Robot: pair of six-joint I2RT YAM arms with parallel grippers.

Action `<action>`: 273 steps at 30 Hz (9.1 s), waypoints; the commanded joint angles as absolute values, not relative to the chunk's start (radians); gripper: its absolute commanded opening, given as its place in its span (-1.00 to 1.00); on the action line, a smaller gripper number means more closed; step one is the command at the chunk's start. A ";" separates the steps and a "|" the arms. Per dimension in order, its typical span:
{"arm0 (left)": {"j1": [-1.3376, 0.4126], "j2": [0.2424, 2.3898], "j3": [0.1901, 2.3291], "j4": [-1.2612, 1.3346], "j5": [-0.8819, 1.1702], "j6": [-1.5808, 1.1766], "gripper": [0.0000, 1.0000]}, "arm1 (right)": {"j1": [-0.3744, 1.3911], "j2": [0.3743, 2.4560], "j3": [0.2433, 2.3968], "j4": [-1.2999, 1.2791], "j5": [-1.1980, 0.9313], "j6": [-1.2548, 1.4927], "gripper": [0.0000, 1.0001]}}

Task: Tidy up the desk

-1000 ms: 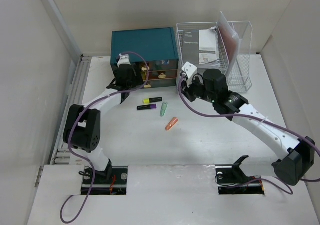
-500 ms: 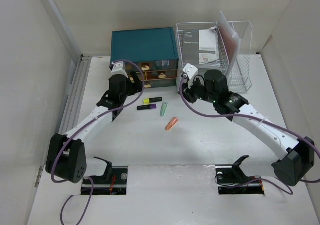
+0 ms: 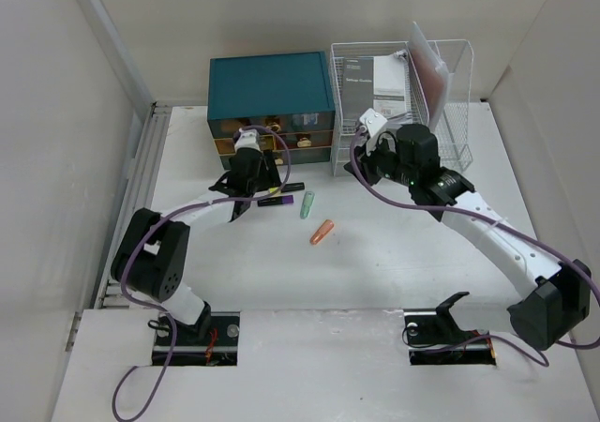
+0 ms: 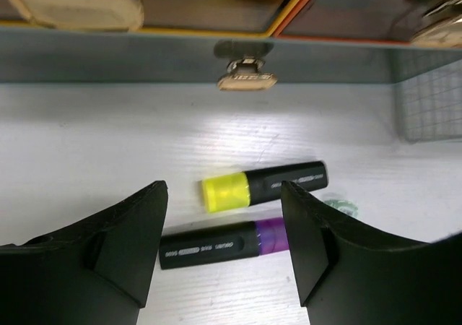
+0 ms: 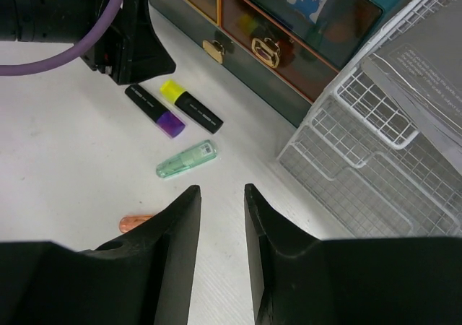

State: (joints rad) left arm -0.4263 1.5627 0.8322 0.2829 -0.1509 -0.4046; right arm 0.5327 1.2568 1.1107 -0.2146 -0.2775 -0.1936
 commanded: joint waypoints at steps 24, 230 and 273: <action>-0.640 1.870 1.285 0.342 -0.480 -0.522 0.21 | 0.506 1.134 1.126 -0.153 -0.238 -0.089 -0.27; -0.824 0.184 0.698 -0.242 -0.721 -0.373 0.76 | 0.773 1.878 1.319 -0.709 -0.419 -1.244 -0.07; -0.824 0.166 0.698 -0.242 -0.712 -0.382 0.76 | 0.810 1.868 1.812 -0.417 0.000 -0.859 -0.82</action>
State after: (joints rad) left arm -0.8230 0.1768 0.6937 -0.2733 -0.7223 -0.3901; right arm 0.8009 1.8046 1.7821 -0.4648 -0.1036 -0.8932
